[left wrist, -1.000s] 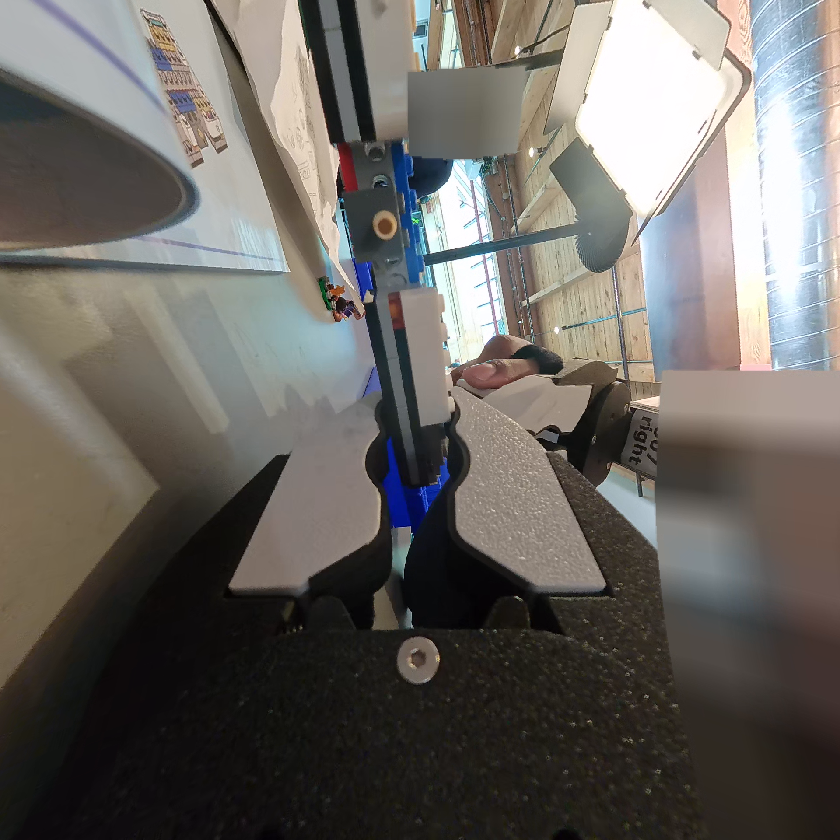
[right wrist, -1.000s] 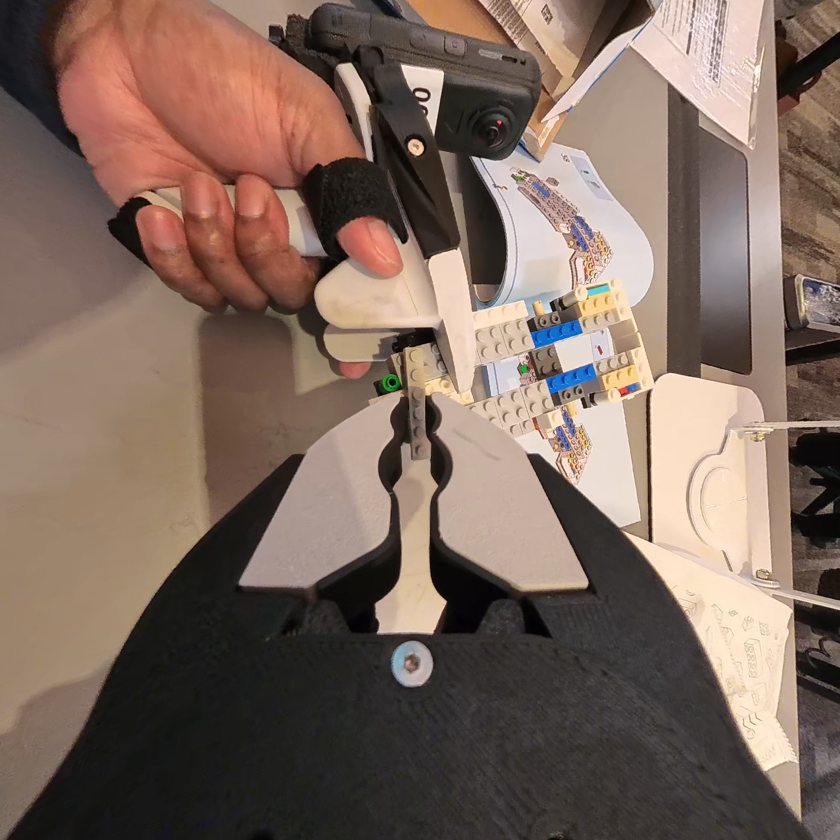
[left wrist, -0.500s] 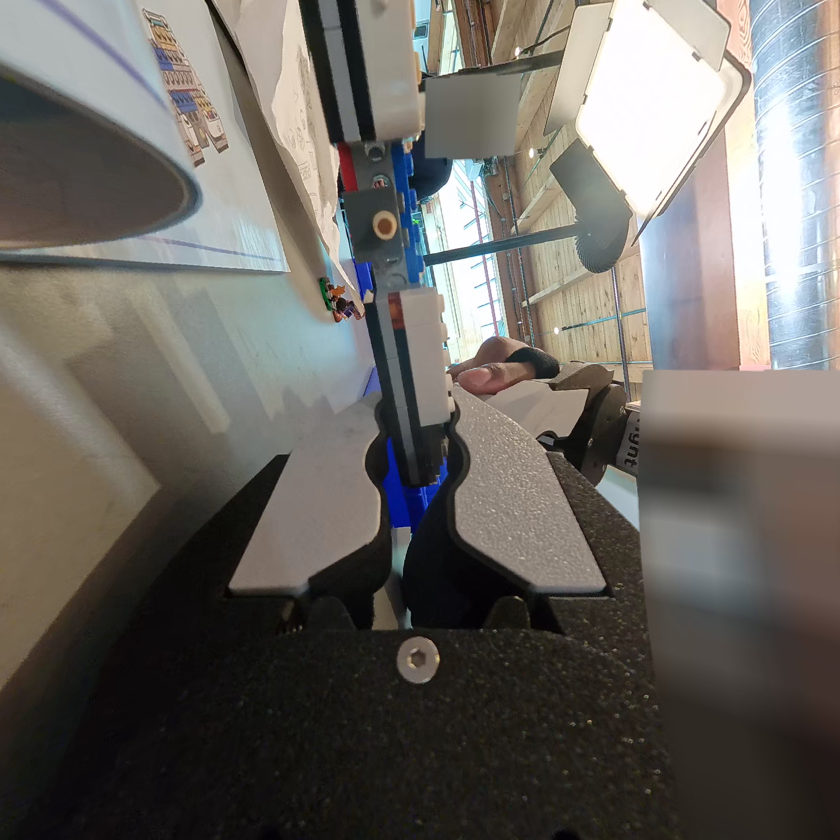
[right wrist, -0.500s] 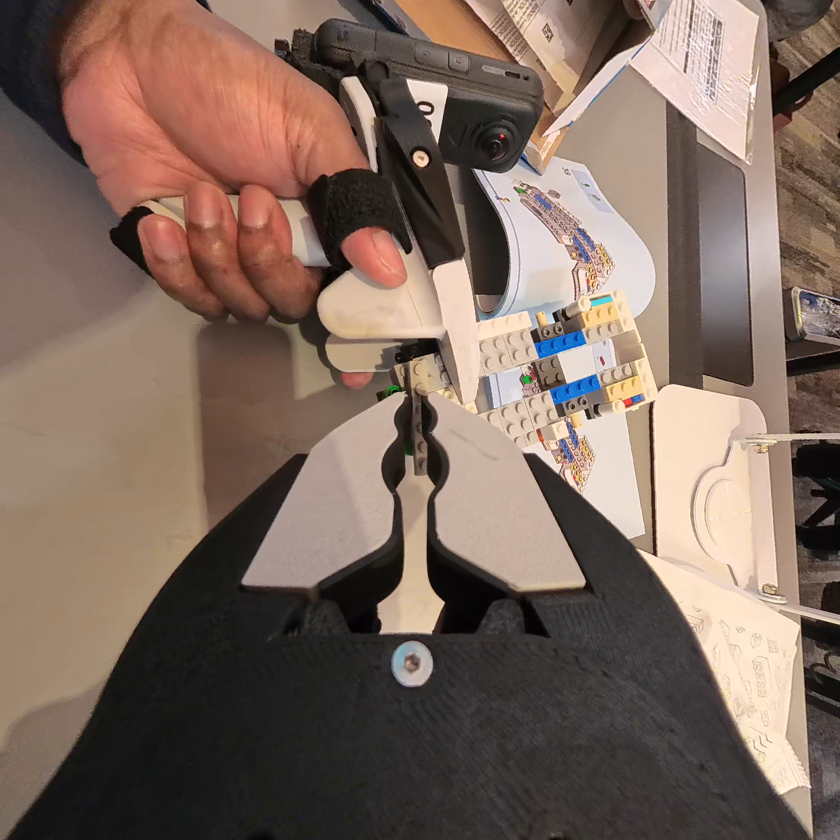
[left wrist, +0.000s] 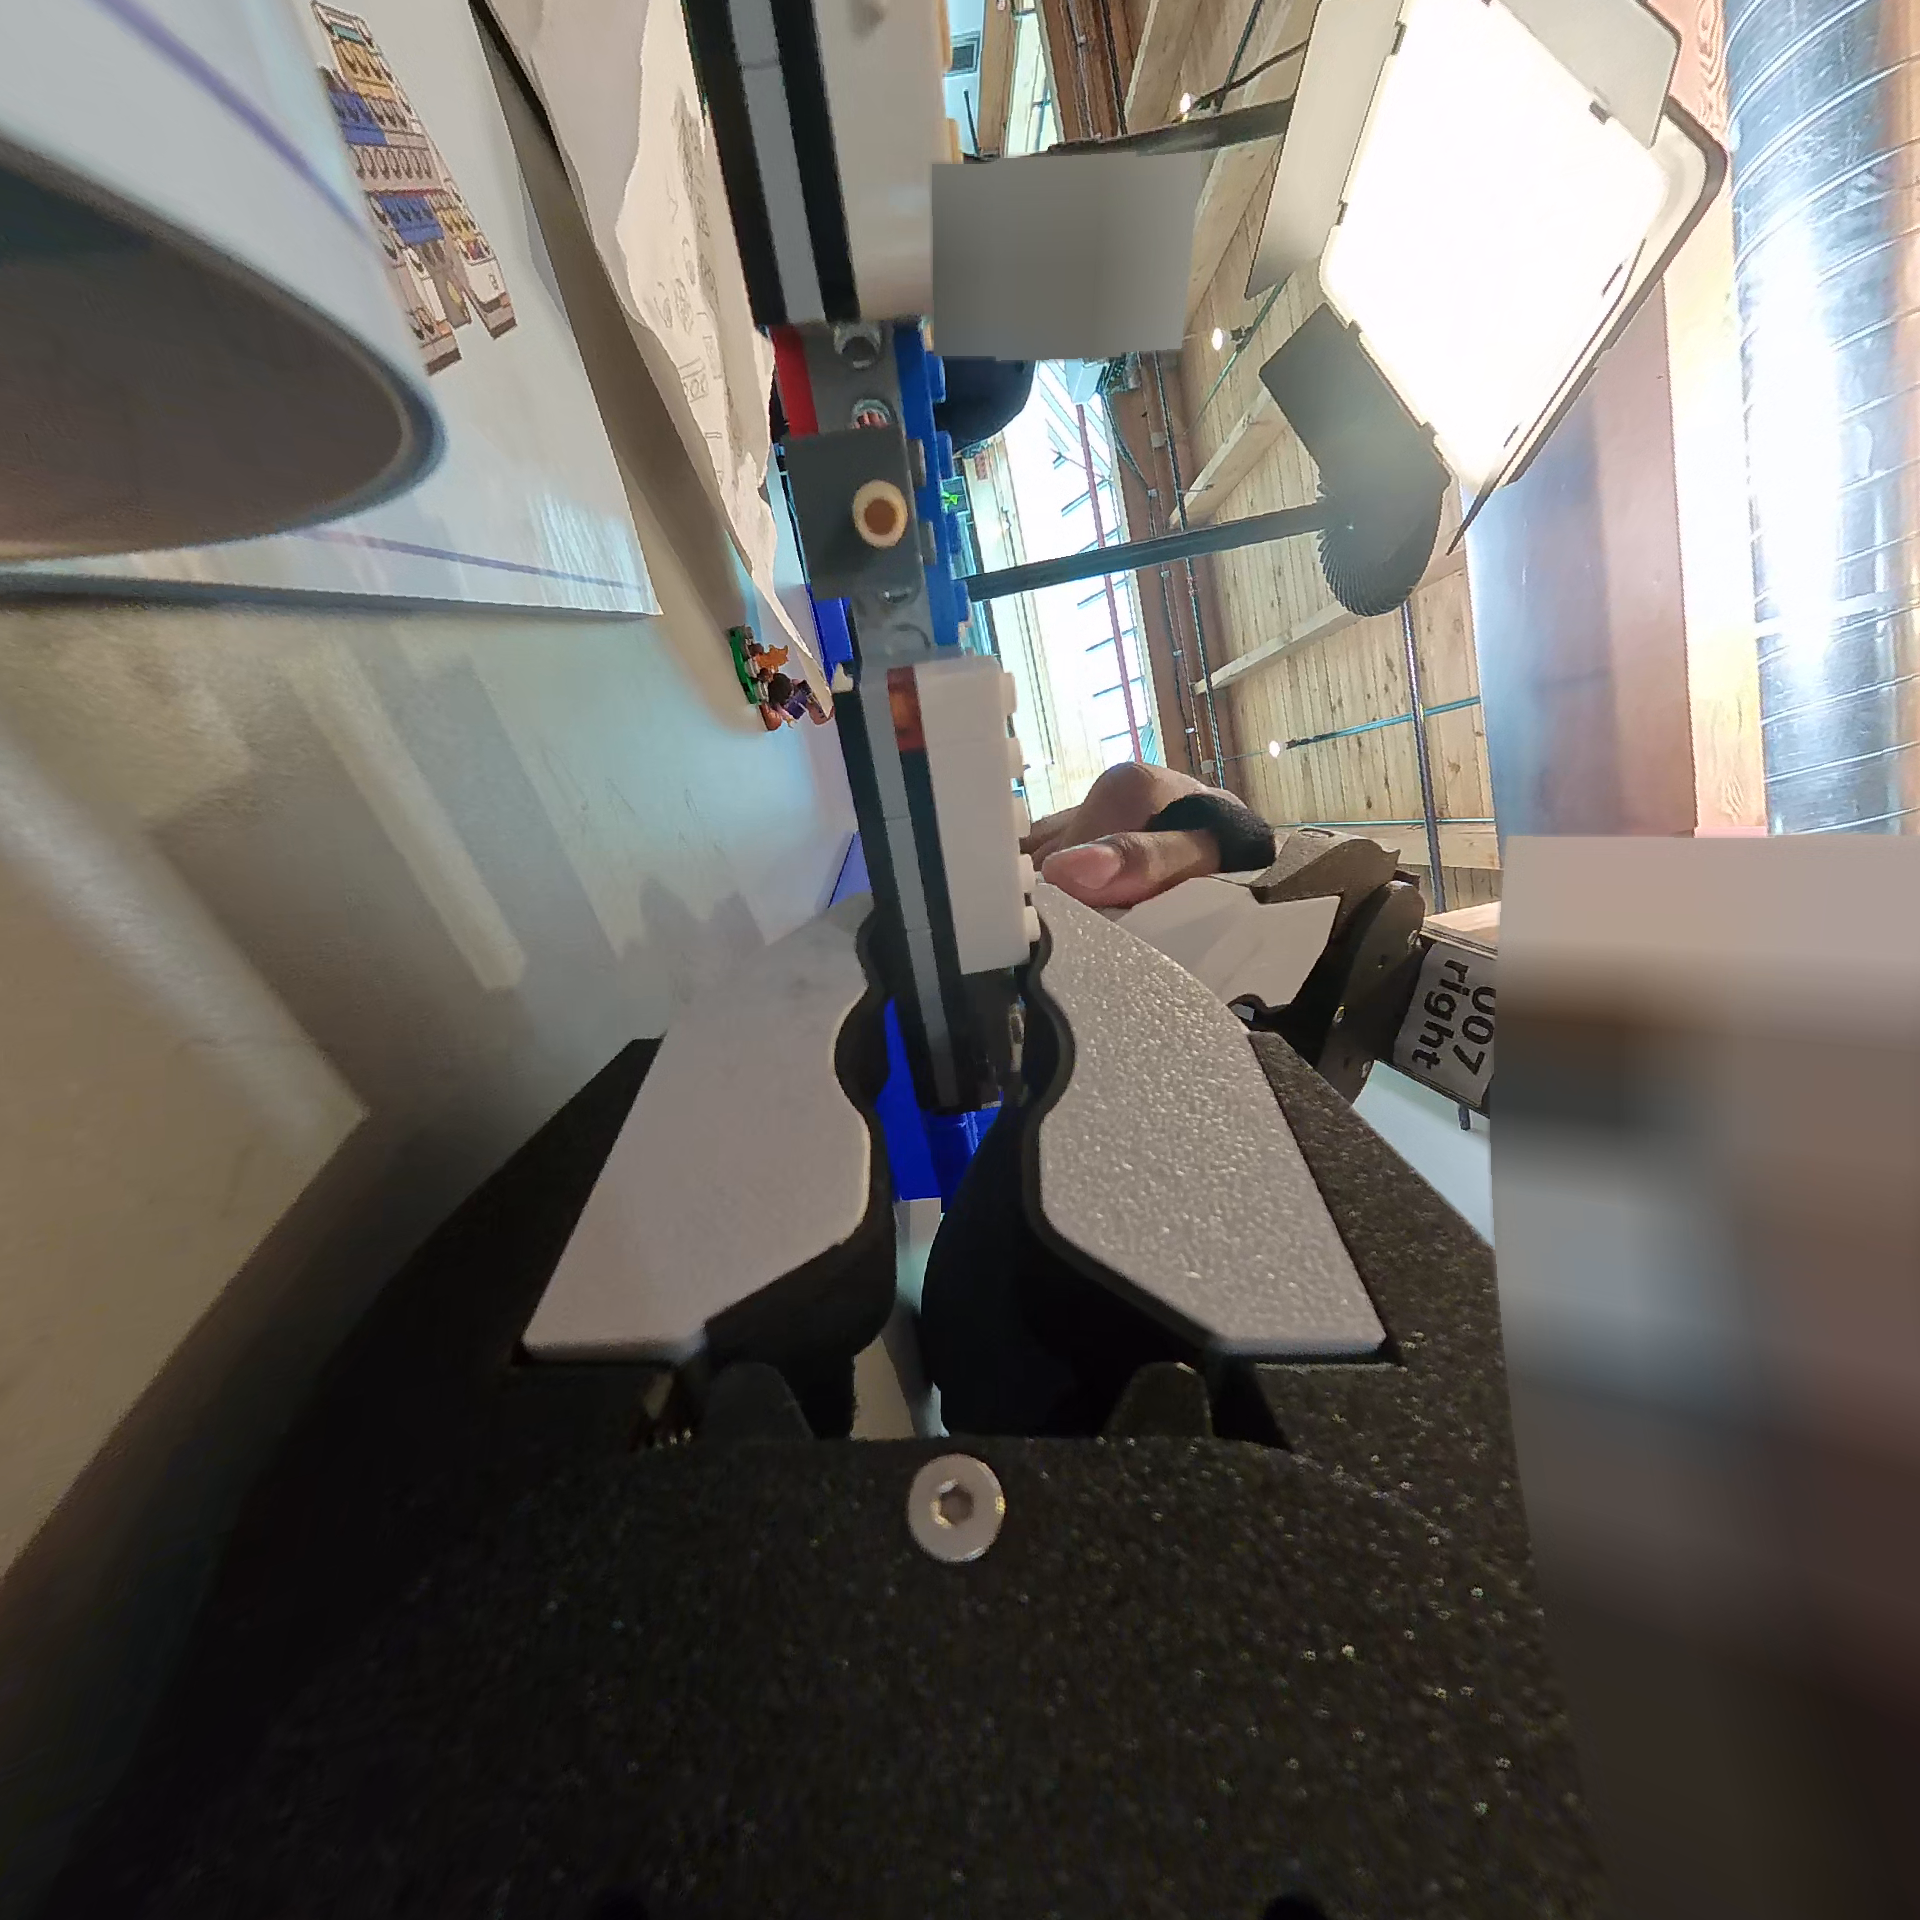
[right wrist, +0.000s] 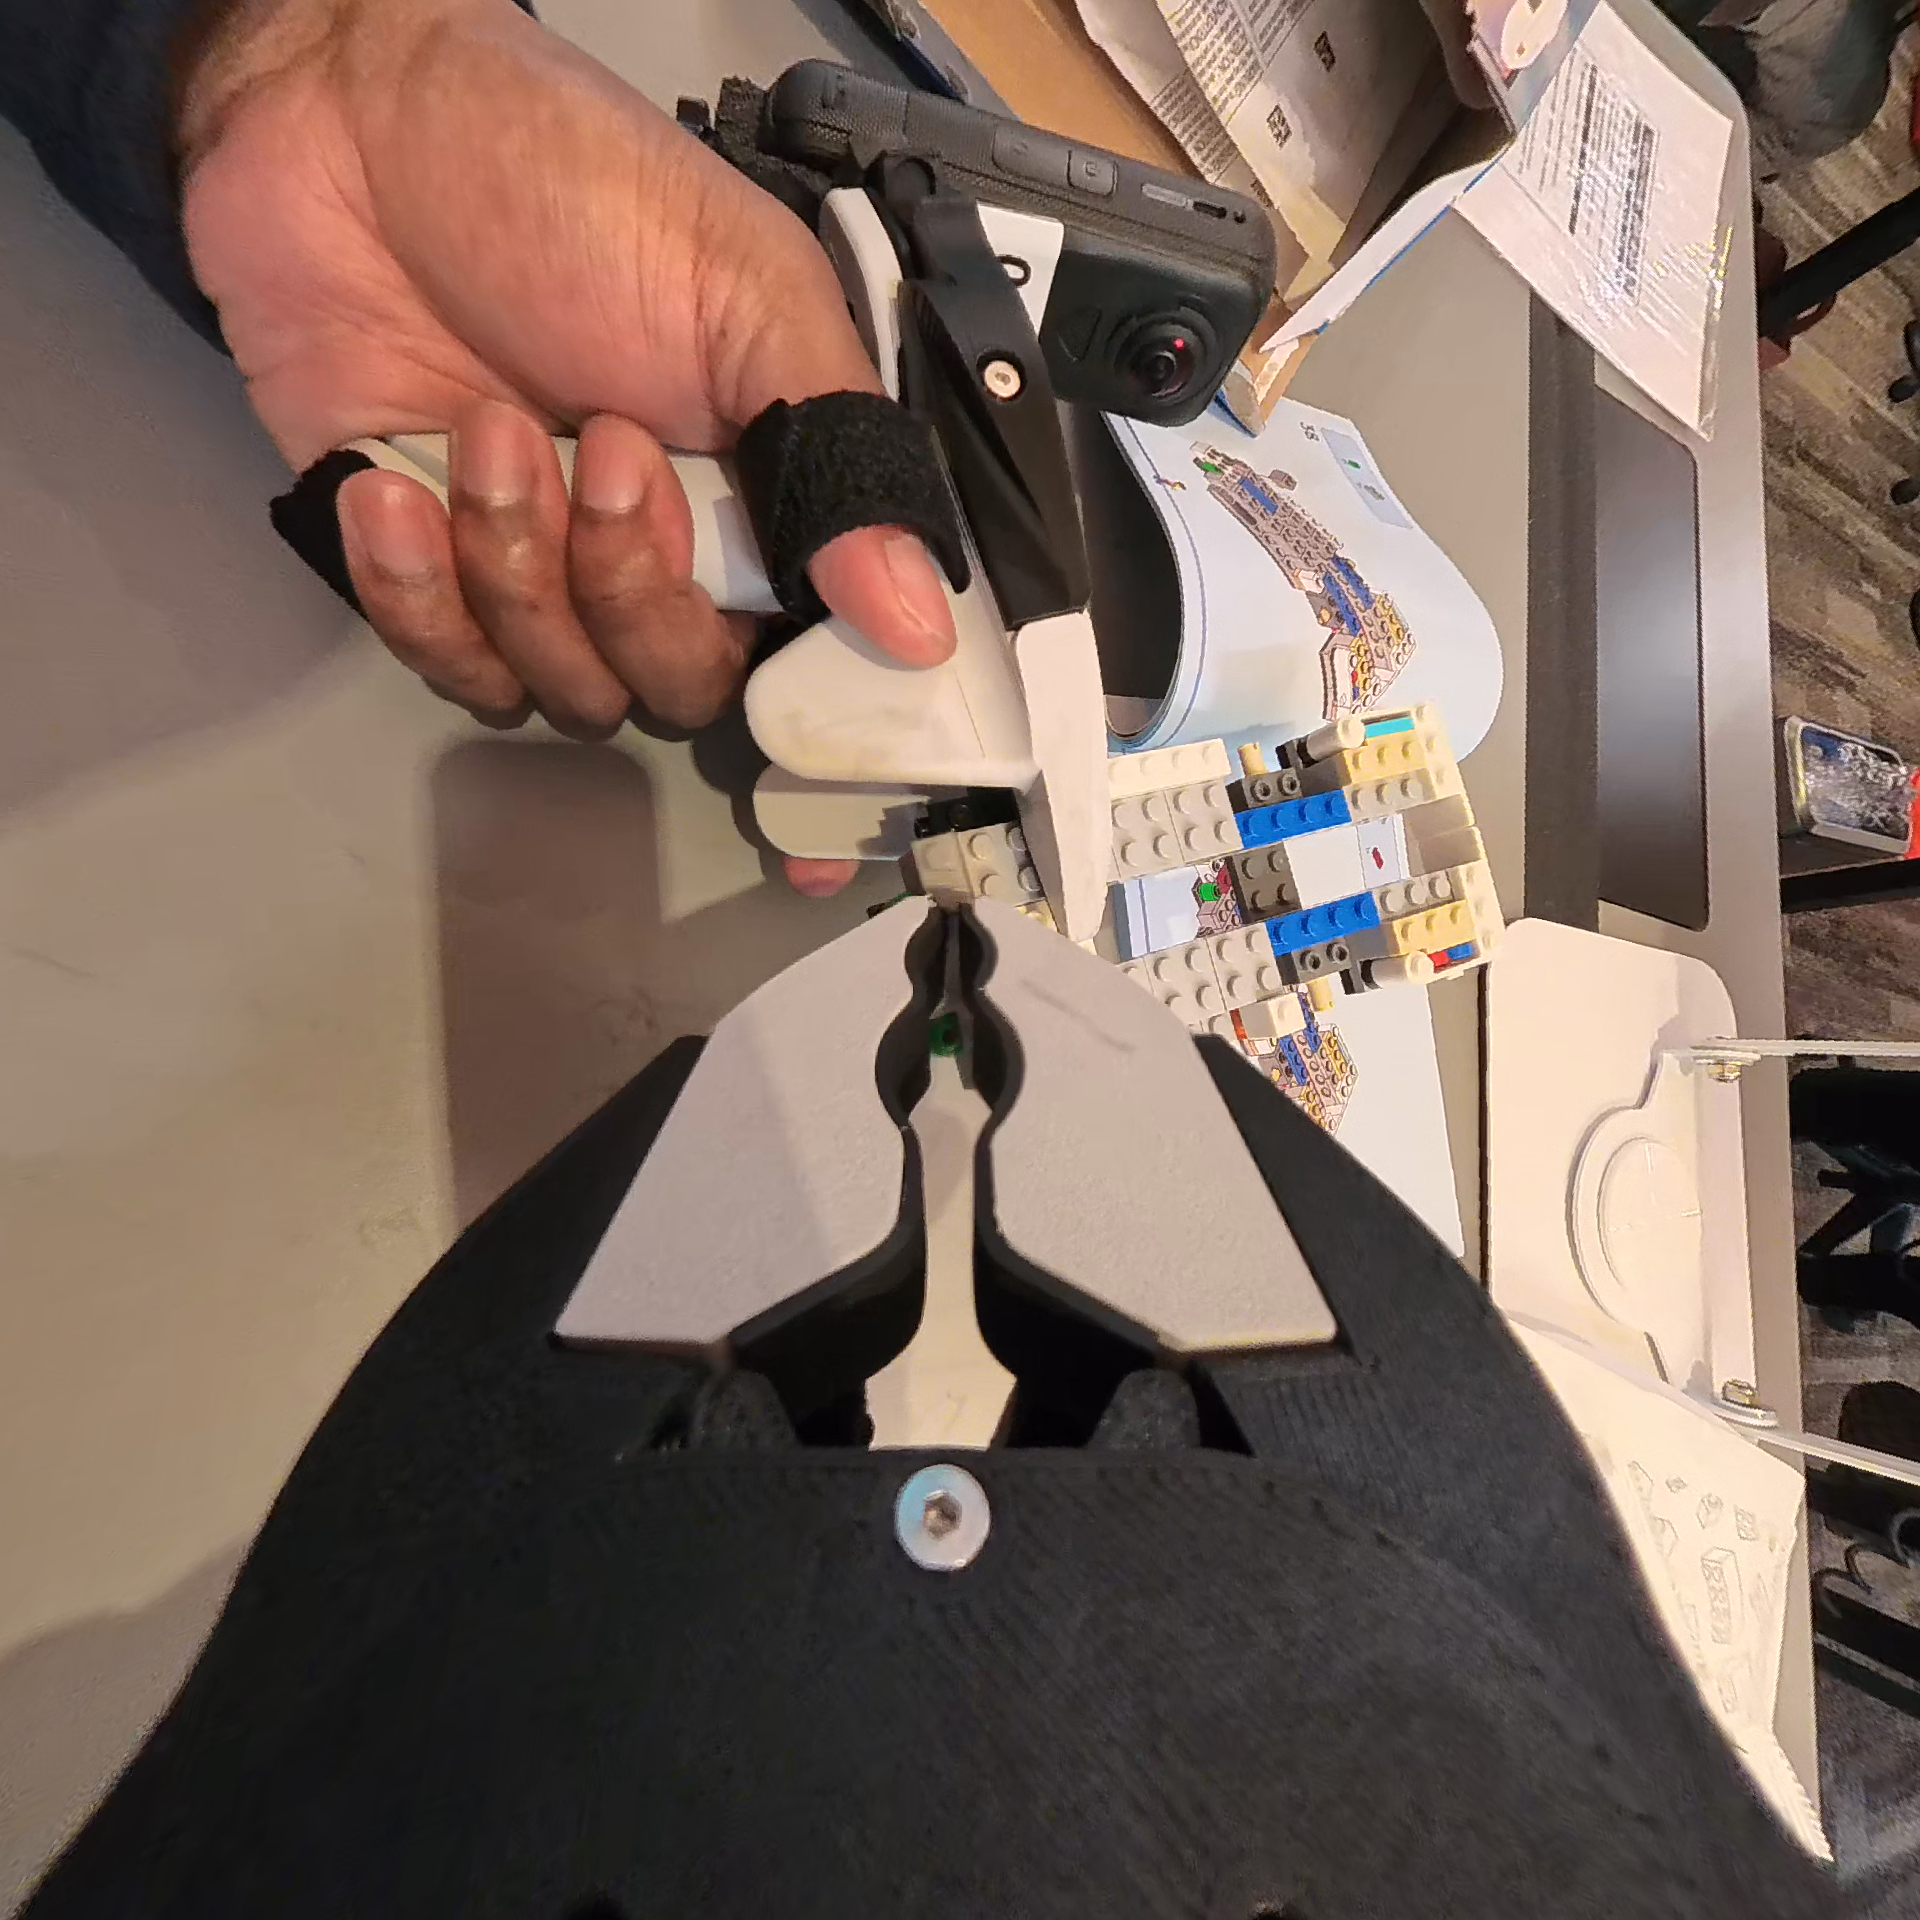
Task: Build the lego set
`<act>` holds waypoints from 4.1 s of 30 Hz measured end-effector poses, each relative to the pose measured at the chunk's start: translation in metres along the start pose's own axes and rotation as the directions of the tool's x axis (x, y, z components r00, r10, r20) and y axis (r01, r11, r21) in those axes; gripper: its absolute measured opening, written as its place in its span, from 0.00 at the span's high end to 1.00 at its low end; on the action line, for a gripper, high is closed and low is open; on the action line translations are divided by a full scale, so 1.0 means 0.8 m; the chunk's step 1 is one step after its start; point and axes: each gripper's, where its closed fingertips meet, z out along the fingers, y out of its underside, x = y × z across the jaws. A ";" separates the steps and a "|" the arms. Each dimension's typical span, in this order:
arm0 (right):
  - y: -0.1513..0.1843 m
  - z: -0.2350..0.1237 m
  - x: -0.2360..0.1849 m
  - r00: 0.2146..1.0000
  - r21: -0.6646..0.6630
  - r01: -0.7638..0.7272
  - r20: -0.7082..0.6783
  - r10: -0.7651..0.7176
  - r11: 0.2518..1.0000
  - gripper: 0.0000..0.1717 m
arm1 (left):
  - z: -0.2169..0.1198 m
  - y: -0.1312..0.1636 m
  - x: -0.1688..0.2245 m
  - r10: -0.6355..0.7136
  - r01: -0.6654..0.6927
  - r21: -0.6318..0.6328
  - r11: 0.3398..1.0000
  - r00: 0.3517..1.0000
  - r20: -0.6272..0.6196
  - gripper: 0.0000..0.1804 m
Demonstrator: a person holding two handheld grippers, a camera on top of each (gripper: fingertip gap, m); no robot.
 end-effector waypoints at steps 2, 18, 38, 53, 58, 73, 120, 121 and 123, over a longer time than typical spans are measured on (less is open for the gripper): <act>-0.001 -0.001 0.001 1.000 0.007 0.002 -0.003 -0.002 1.000 0.98 | 0.000 0.000 0.000 -0.001 0.001 0.001 1.000 1.000 -0.001 0.88; -0.005 -0.005 0.011 0.999 0.023 -0.020 -0.048 0.021 1.000 0.97 | 0.000 0.000 0.000 0.002 -0.002 0.003 1.000 1.000 -0.001 0.88; 0.035 -0.040 -0.007 0.646 -0.156 0.347 -0.675 -0.356 0.925 0.83 | 0.003 0.006 0.003 -0.012 0.012 -0.002 1.000 1.000 -0.015 0.88; 0.030 -0.028 -0.003 0.507 -0.270 0.463 -0.700 -0.502 0.844 0.80 | 0.006 0.014 0.012 0.004 -0.004 -0.016 1.000 1.000 -0.022 0.88; 0.031 -0.028 -0.001 0.484 -0.294 0.476 -0.699 -0.526 0.829 0.80 | 0.006 0.016 0.013 0.009 -0.009 -0.019 1.000 1.000 -0.021 0.88; 0.030 -0.031 0.002 0.445 -0.327 0.484 -0.707 -0.550 0.812 0.85 | 0.010 0.023 0.016 0.028 -0.028 -0.036 0.999 0.999 -0.020 0.88; 0.035 -0.054 0.009 0.548 -0.219 0.337 -0.745 -0.380 0.916 0.82 | 0.008 0.012 0.025 -0.023 0.026 0.020 0.999 0.992 -0.128 0.88; 0.038 -0.053 0.010 0.575 -0.198 0.302 -0.742 -0.344 0.933 0.82 | 0.008 0.012 0.025 -0.027 0.030 0.021 0.999 0.990 -0.135 0.88; 0.047 -0.051 0.012 0.624 -0.162 0.235 -0.731 -0.276 0.958 0.82 | 0.007 0.011 0.025 -0.029 0.033 0.023 0.999 0.990 -0.141 0.88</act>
